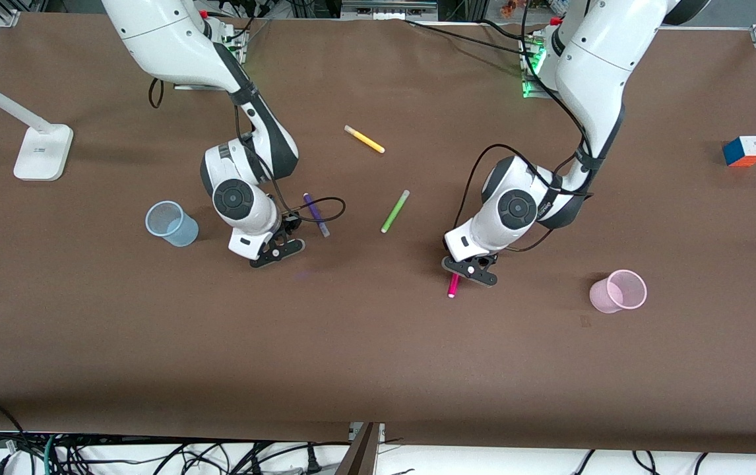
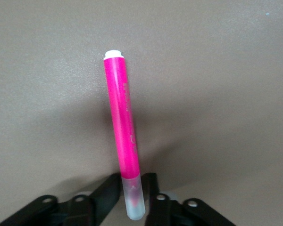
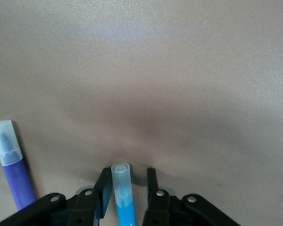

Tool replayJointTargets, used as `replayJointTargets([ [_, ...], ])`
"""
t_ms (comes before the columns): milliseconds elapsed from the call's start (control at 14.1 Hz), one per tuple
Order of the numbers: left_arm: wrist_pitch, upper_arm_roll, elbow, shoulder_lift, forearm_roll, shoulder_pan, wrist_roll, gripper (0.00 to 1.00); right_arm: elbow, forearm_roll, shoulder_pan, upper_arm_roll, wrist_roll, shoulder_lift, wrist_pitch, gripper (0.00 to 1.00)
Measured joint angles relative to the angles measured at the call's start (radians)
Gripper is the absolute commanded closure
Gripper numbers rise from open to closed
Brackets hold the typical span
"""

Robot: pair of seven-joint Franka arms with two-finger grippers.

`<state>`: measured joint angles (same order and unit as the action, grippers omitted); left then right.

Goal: Place pink and blue markers in matching cups
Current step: 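Grasp the blue marker with the right gripper while the left gripper grasps the pink, then carry the blue marker to the blue cup while the left gripper carries pink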

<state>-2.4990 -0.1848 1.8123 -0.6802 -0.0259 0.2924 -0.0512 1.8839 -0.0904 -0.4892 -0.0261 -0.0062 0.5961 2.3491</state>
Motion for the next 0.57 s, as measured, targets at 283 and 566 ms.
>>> replayJointTargets([
  [283, 0.001, 0.003, 0.001, 0.008, 0.024, -0.002, 0.005, 1.0, 0.001, 0.0, -0.006, 0.001, 0.0, -0.002, 0.004, 1.0],
  [566, 0.228, 0.018, -0.06, 0.085, 0.024, -0.048, 0.072, 1.0, -0.003, 0.0, -0.005, -0.005, -0.048, -0.051, 0.002, 1.0],
])
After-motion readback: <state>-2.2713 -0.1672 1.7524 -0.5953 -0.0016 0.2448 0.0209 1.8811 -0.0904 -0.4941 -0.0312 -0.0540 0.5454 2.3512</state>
